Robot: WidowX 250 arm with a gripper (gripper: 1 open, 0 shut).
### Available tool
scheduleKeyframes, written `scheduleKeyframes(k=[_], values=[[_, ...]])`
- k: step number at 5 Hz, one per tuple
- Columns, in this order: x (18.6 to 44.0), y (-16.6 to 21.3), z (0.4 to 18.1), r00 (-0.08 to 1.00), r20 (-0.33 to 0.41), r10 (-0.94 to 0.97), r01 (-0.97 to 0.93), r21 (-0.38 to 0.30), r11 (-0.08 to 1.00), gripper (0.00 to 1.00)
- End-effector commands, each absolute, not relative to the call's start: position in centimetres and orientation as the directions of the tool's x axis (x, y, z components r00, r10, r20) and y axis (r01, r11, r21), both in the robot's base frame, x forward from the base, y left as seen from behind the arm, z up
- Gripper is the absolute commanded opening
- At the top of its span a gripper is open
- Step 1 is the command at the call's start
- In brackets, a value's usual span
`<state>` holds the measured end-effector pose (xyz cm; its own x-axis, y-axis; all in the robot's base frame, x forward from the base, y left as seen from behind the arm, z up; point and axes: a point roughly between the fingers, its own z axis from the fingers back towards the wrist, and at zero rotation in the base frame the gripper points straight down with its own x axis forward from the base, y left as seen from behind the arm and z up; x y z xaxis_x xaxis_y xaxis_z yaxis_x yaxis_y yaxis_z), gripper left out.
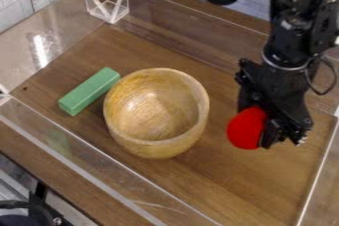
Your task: Move the red object to the right side of the table
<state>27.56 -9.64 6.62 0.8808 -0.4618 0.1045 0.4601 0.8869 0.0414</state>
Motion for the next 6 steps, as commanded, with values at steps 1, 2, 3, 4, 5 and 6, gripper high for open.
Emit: scheduleKeyframes(k=[1,2,3,4,5,6], values=[[27.8,-7.6,7.9,0.881,0.158,-0.447,0.443,0.057,0.895,0.0],[27.4,-6.2,7.2,0.889,0.174,-0.425,0.422,0.052,0.905,1.0],[27.6,-8.5,8.0,0.88,0.173,-0.442,0.434,0.084,0.897,0.0],[27.3,-8.6,8.4,0.884,0.173,-0.434,0.427,0.078,0.901,1.0],[27.0,-8.7,8.9,0.887,0.172,-0.429,0.422,0.074,0.903,1.0],[27.3,-7.9,10.4,0.895,0.191,-0.403,0.394,0.086,0.915,1.0]])
